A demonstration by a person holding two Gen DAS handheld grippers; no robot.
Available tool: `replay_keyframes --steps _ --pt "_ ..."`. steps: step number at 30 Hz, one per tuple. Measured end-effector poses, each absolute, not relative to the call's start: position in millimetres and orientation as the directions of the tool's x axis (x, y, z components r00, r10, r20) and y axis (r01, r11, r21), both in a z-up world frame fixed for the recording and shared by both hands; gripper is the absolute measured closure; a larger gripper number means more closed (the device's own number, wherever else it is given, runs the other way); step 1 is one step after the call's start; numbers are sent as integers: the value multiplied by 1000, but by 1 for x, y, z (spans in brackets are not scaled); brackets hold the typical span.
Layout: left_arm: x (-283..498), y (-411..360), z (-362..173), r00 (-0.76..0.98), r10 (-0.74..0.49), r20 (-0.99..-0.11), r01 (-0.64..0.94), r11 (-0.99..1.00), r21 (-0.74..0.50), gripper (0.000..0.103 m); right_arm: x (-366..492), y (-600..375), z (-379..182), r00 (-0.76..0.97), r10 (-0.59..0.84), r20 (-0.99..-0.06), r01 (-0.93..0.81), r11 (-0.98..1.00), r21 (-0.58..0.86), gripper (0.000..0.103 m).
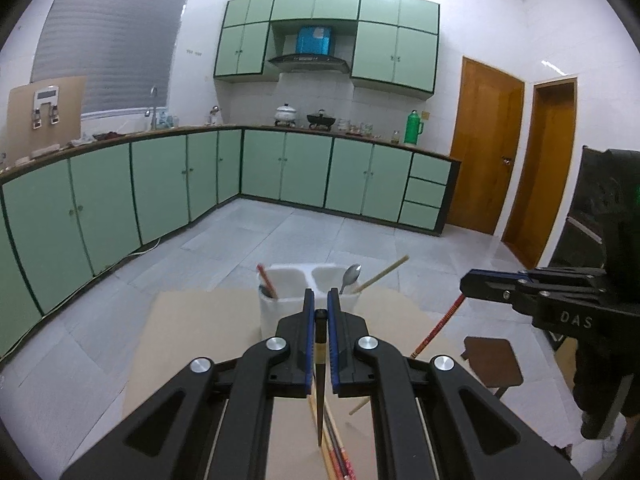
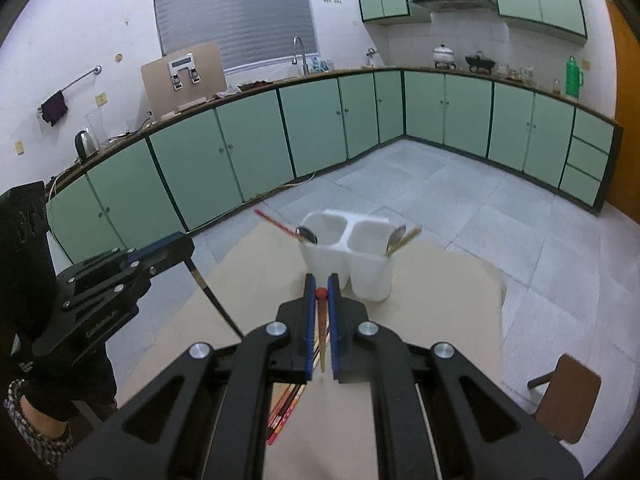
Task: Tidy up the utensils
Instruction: 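Lift both chopsticks, drop them into the white holder, opening both tools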
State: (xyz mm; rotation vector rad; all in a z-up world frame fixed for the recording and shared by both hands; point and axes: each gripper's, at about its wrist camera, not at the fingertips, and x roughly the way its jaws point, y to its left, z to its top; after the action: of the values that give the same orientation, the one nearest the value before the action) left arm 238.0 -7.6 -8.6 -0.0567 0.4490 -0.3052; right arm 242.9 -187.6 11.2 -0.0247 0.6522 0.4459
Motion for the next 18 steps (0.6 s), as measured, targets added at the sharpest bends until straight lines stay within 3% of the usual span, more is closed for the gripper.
replay_keyframes --steps 10,18 --pt "267 -20 65 912 -316 -263 311 949 -60 97 272 -195 90 784 394 -480 -426 904 47 98" --pt "330 -33 95 941 -280 -189 278 960 -39 97 332 -198 107 821 348 -452 -374 927 34 98"
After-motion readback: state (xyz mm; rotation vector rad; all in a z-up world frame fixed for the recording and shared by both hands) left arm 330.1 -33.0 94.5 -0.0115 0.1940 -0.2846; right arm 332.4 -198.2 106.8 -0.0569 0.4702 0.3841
